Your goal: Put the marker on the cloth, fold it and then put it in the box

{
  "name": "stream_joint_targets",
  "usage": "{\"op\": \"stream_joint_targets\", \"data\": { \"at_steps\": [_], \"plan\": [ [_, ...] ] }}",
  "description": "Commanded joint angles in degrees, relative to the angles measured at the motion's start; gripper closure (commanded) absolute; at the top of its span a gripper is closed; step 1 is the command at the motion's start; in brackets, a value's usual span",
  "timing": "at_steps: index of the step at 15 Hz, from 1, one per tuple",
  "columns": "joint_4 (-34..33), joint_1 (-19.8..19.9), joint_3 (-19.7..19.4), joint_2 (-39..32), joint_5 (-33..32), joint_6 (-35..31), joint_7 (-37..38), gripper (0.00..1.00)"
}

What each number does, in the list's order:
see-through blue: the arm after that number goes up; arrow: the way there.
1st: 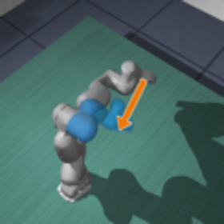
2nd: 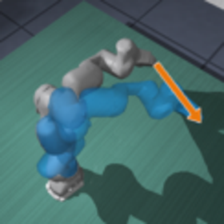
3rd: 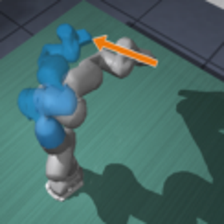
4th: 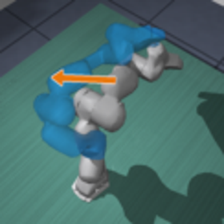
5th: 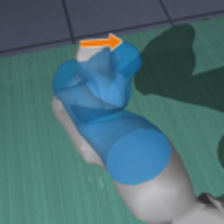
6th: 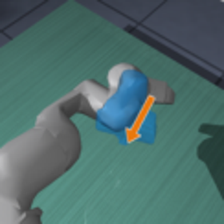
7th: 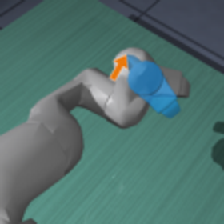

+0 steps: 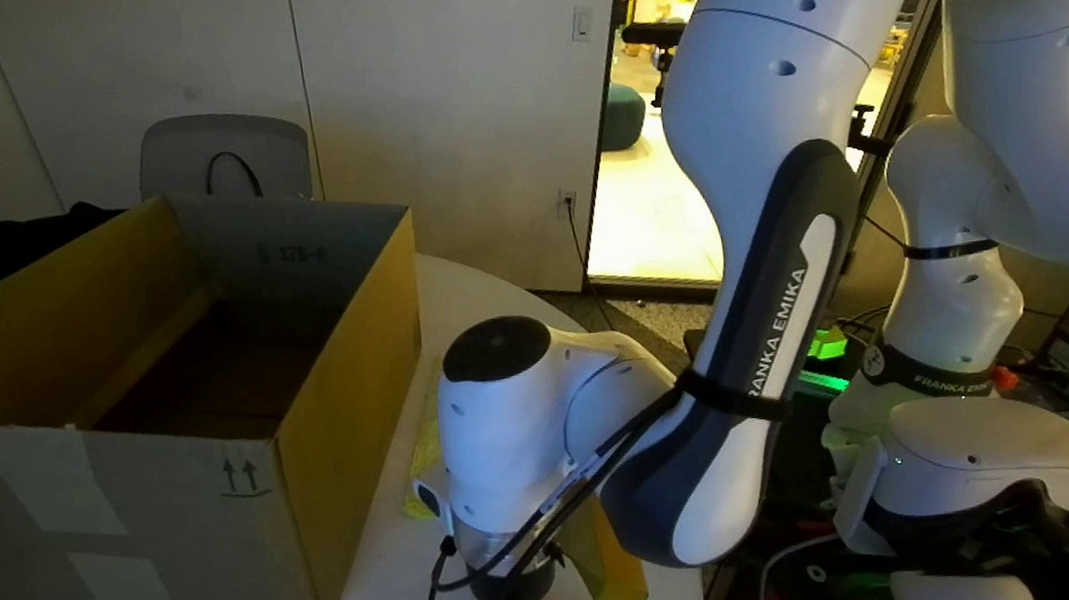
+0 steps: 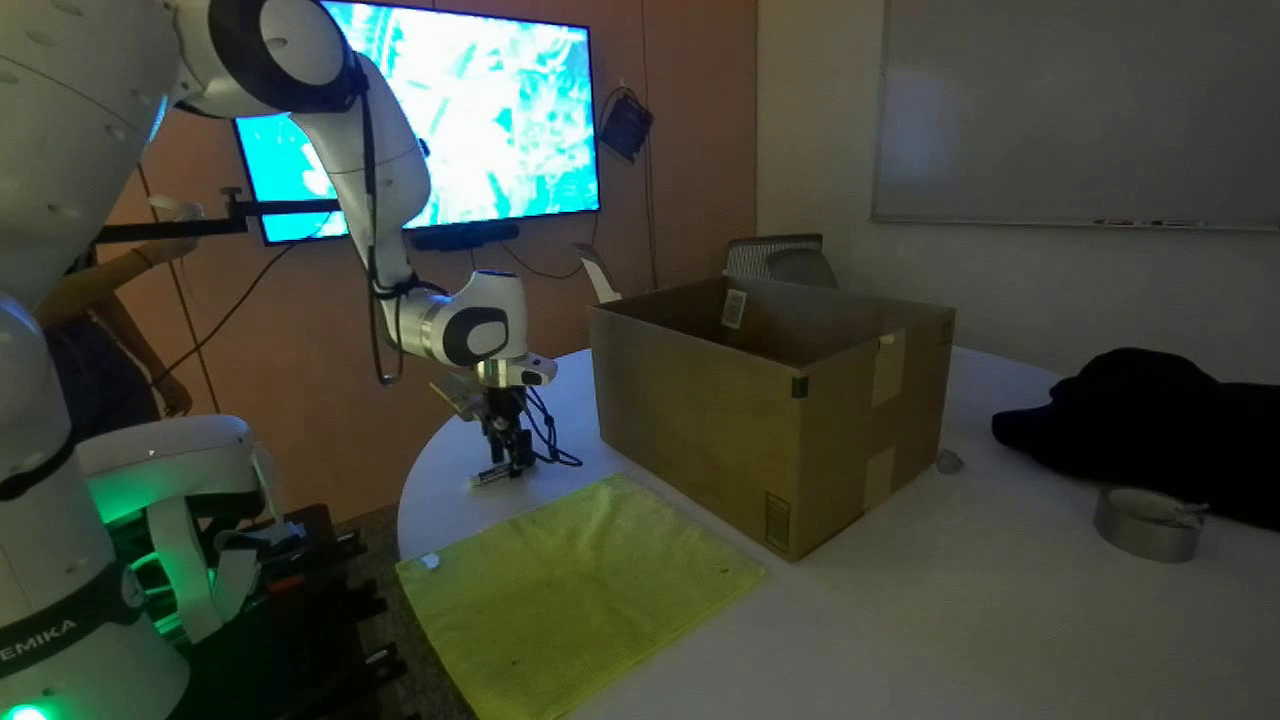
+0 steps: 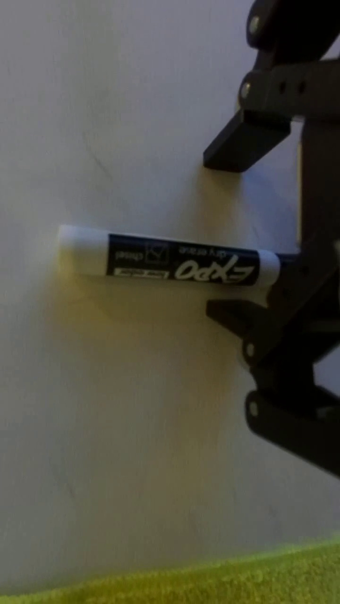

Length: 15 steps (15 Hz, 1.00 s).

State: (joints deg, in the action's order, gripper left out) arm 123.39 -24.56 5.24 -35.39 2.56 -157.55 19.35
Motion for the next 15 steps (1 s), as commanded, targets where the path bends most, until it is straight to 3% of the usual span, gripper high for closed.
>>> {"op": "stream_joint_targets", "data": {
  "at_steps": [1,5,7,8,15],
  "plan": [
    [-1.68,-0.93,-1.08,0.31,-1.98,3.10,0.65,0.58],
    [-1.14,-0.57,-0.95,2.54,-3.51,6.32,0.14,0.88],
    [-0.88,-0.62,-0.99,3.22,-4.69,7.52,0.01,0.98],
    [-0.69,-0.73,-1.17,3.68,-5.43,8.32,0.13,0.93],
    [4.28,1.20,-2.16,10.91,-9.29,11.75,-0.30,0.94]
  ]
}}
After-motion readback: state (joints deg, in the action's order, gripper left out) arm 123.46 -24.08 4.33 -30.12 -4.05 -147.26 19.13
